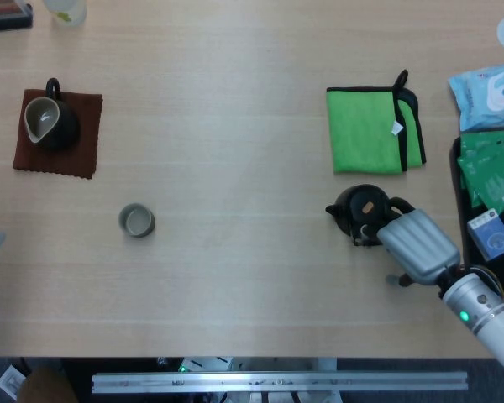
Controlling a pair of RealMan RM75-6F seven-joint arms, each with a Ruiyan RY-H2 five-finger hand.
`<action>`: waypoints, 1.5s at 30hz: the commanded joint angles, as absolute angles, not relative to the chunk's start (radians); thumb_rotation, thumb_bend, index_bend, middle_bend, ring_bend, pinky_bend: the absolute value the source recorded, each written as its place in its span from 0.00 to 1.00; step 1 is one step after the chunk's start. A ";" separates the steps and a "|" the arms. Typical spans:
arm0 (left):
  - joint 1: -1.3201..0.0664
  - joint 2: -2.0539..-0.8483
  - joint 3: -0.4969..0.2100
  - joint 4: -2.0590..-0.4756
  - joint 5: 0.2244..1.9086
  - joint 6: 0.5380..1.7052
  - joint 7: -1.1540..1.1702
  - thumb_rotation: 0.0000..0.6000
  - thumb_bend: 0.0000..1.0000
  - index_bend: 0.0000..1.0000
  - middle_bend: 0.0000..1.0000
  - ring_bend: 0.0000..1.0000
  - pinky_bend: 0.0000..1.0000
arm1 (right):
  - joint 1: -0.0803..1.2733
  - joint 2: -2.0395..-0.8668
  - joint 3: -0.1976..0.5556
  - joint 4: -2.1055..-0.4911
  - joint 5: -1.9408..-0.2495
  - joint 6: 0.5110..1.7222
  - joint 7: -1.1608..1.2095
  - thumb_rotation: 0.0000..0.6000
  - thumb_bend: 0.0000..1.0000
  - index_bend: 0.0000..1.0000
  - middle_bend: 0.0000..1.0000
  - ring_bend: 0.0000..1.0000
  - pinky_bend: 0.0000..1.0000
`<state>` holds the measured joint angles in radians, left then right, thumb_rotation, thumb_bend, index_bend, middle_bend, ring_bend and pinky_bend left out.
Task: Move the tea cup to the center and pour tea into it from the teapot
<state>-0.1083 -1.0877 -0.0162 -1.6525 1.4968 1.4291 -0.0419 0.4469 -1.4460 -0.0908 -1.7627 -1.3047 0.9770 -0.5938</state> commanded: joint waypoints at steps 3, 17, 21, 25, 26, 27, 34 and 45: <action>-0.107 -1.086 -0.016 -1.655 1.495 1.430 -0.040 1.00 0.13 0.29 0.26 0.21 0.07 | 0.452 -1.433 -0.097 -1.775 -1.293 0.967 -0.597 1.00 0.00 0.44 0.47 0.36 0.18; -0.106 -1.081 -0.015 -1.659 1.495 1.430 -0.043 1.00 0.13 0.29 0.26 0.21 0.07 | 0.454 -1.384 -0.115 -1.798 -1.279 0.969 -0.596 1.00 0.00 0.48 0.51 0.41 0.18; -0.105 -1.080 -0.015 -1.661 1.494 1.431 -0.044 1.00 0.13 0.29 0.26 0.21 0.07 | 0.461 -1.389 -0.114 -1.799 -1.279 0.960 -0.595 1.00 0.00 0.48 0.51 0.41 0.18; -0.102 -1.076 -0.016 -1.663 1.494 1.435 -0.044 1.00 0.13 0.29 0.26 0.21 0.07 | 0.469 -1.398 -0.112 -1.800 -1.283 0.954 -0.594 1.00 0.00 0.48 0.51 0.41 0.18; -0.102 -1.075 -0.016 -1.663 1.493 1.436 -0.044 1.00 0.13 0.29 0.26 0.21 0.07 | 0.470 -1.398 -0.113 -1.800 -1.283 0.953 -0.594 1.00 0.00 0.48 0.51 0.41 0.18; -0.101 -1.075 -0.016 -1.663 1.493 1.436 -0.045 1.00 0.13 0.29 0.26 0.21 0.07 | 0.471 -1.398 -0.114 -1.801 -1.283 0.951 -0.596 1.00 0.00 0.48 0.51 0.41 0.18; -0.103 -1.076 -0.016 -1.663 1.490 1.430 -0.045 1.00 0.13 0.29 0.26 0.21 0.07 | 0.463 -1.378 -0.136 -1.820 -1.294 0.962 -0.598 1.00 0.00 0.48 0.51 0.41 0.18; -0.107 -1.081 -0.015 -1.659 1.491 1.422 -0.043 1.00 0.13 0.29 0.26 0.21 0.07 | 0.450 -1.350 -0.159 -1.832 -1.314 0.972 -0.587 1.00 0.00 0.49 0.51 0.41 0.18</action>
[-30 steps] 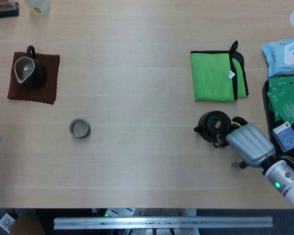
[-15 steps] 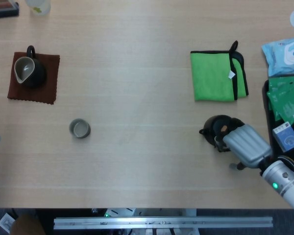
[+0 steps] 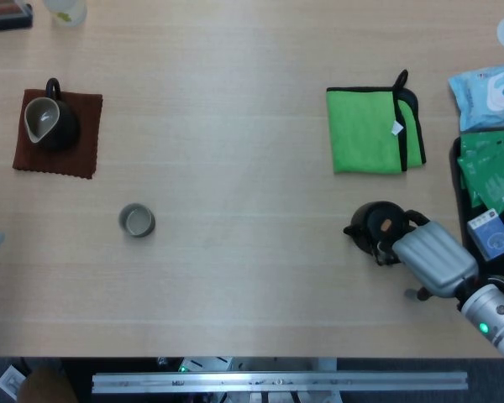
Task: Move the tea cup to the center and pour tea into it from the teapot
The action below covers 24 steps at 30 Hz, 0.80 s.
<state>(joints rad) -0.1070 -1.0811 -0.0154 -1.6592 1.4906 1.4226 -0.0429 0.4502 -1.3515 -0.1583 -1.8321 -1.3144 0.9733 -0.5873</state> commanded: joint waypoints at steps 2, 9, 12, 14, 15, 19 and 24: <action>-0.108 -1.082 -0.015 -1.658 1.491 1.421 -0.042 1.00 0.13 0.29 0.26 0.21 0.07 | 0.448 -1.349 -0.161 -1.833 -1.317 0.974 -0.586 1.00 0.00 0.49 0.51 0.41 0.18; -0.109 -1.081 -0.015 -1.659 1.488 1.416 -0.041 1.00 0.13 0.29 0.26 0.21 0.07 | 0.447 -1.347 -0.164 -1.832 -1.313 0.968 -0.590 1.00 0.00 0.50 0.51 0.43 0.18; -0.110 -1.082 -0.014 -1.656 1.491 1.416 -0.044 1.00 0.13 0.29 0.26 0.21 0.07 | 0.450 -1.349 -0.164 -1.831 -1.309 0.961 -0.593 1.00 0.00 0.51 0.53 0.45 0.18; -0.109 -1.081 -0.014 -1.657 1.490 1.418 -0.044 1.00 0.13 0.29 0.26 0.21 0.07 | 0.452 -1.351 -0.163 -1.831 -1.307 0.958 -0.596 1.00 0.00 0.52 0.53 0.46 0.18; -0.108 -1.081 -0.014 -1.657 1.489 1.418 -0.044 1.00 0.13 0.29 0.26 0.21 0.07 | 0.453 -1.351 -0.162 -1.830 -1.305 0.956 -0.597 1.00 0.00 0.53 0.54 0.46 0.18; -0.107 -1.080 -0.014 -1.659 1.487 1.418 -0.043 1.00 0.13 0.29 0.26 0.21 0.07 | 0.456 -1.353 -0.161 -1.828 -1.296 0.951 -0.605 1.00 0.00 0.60 0.57 0.50 0.18; -0.108 -1.079 -0.014 -1.660 1.485 1.416 -0.041 1.00 0.13 0.29 0.26 0.21 0.07 | 0.458 -1.358 -0.157 -1.825 -1.284 0.948 -0.607 1.00 0.00 0.66 0.63 0.57 0.18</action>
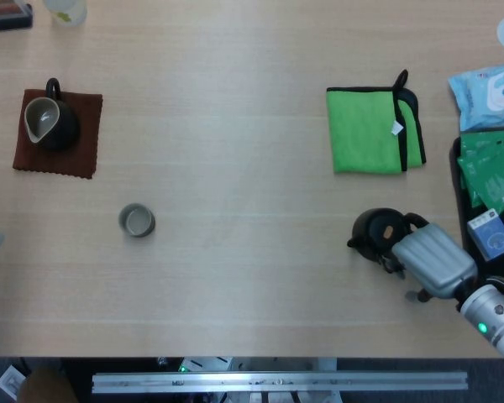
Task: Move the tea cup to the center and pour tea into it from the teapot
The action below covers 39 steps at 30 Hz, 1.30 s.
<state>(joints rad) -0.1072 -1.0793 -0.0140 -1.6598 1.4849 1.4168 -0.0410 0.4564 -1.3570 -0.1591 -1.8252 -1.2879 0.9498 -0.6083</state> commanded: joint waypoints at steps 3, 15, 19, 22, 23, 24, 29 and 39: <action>-0.109 -1.080 -0.014 -1.662 1.484 1.414 -0.039 1.00 0.13 0.29 0.26 0.21 0.07 | 0.461 -1.364 -0.148 -1.821 -1.276 0.949 -0.605 1.00 0.00 0.69 0.69 0.64 0.18; -0.111 -1.074 -0.014 -1.664 1.481 1.407 -0.044 1.00 0.13 0.29 0.26 0.21 0.07 | 0.486 -1.376 -0.094 -1.831 -1.243 0.935 -0.543 1.00 0.00 0.75 0.82 0.77 0.18; -0.111 -1.074 -0.014 -1.663 1.480 1.406 -0.044 1.00 0.13 0.29 0.26 0.21 0.07 | 0.491 -1.378 -0.079 -1.829 -1.231 0.937 -0.518 1.00 0.00 0.79 0.88 0.82 0.18; -0.112 -1.073 -0.014 -1.665 1.478 1.404 -0.043 1.00 0.13 0.29 0.26 0.21 0.07 | 0.495 -1.376 -0.068 -1.826 -1.215 0.934 -0.501 1.00 0.00 0.83 0.91 0.85 0.18; -0.112 -1.072 -0.013 -1.665 1.479 1.403 -0.043 1.00 0.13 0.29 0.26 0.21 0.07 | 0.496 -1.377 -0.066 -1.825 -1.209 0.933 -0.498 1.00 0.00 0.84 0.92 0.86 0.18; -0.112 -1.072 -0.013 -1.665 1.479 1.403 -0.043 1.00 0.13 0.29 0.26 0.21 0.07 | 0.498 -1.376 -0.065 -1.825 -1.204 0.931 -0.494 1.00 0.00 0.84 0.92 0.86 0.18; -0.114 -1.072 -0.014 -1.667 1.479 1.401 -0.040 1.00 0.13 0.29 0.26 0.21 0.07 | 0.508 -1.368 -0.055 -1.835 -1.172 0.909 -0.458 1.00 0.00 0.87 0.96 0.91 0.20; -0.118 -1.070 -0.014 -1.671 1.479 1.396 -0.040 1.00 0.13 0.29 0.26 0.21 0.07 | 0.517 -1.355 -0.031 -1.839 -1.154 0.905 -0.383 1.00 0.00 0.89 0.98 0.93 0.22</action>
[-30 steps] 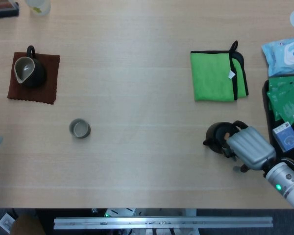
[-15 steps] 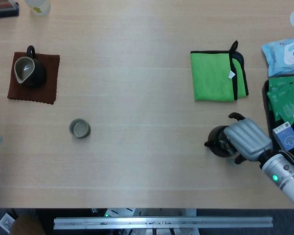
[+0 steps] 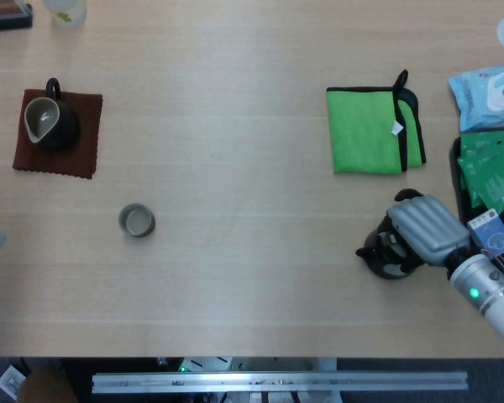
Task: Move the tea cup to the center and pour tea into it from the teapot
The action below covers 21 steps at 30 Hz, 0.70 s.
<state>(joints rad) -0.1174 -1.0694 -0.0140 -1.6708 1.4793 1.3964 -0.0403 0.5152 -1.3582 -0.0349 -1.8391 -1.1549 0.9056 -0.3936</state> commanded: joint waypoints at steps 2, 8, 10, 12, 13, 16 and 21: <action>-0.119 -1.070 -0.014 -1.671 1.481 1.396 -0.039 1.00 0.13 0.29 0.26 0.21 0.07 | 0.517 -1.353 -0.027 -1.840 -1.157 0.909 -0.370 1.00 0.00 0.89 0.98 0.93 0.22; -0.122 -1.070 -0.016 -1.677 1.484 1.397 -0.035 1.00 0.13 0.29 0.26 0.21 0.07 | 0.515 -1.337 -0.011 -1.844 -1.166 0.932 -0.338 1.00 0.00 0.90 0.98 0.93 0.22; -0.123 -1.070 -0.016 -1.680 1.485 1.396 -0.032 1.00 0.13 0.29 0.26 0.21 0.07 | 0.514 -1.329 -0.001 -1.846 -1.171 0.947 -0.328 1.00 0.00 0.90 0.98 0.93 0.22; -0.125 -1.070 -0.016 -1.683 1.486 1.394 -0.028 1.00 0.13 0.29 0.26 0.21 0.07 | 0.511 -1.322 0.009 -1.849 -1.175 0.958 -0.313 1.00 0.00 0.90 0.98 0.93 0.22; -0.126 -1.071 -0.016 -1.685 1.486 1.392 -0.025 1.00 0.13 0.29 0.26 0.21 0.07 | 0.511 -1.317 0.015 -1.852 -1.174 0.961 -0.302 1.00 0.00 0.91 0.98 0.93 0.22; -0.130 -1.071 -0.017 -1.692 1.487 1.390 -0.016 1.00 0.13 0.29 0.26 0.21 0.07 | 0.514 -1.291 0.036 -1.859 -1.173 0.970 -0.275 1.00 0.00 0.91 0.98 0.93 0.22; -0.136 -1.071 -0.018 -1.705 1.489 1.386 -0.002 1.00 0.13 0.29 0.26 0.21 0.07 | 0.514 -1.256 0.070 -1.877 -1.169 0.985 -0.223 1.00 0.00 0.91 0.98 0.93 0.22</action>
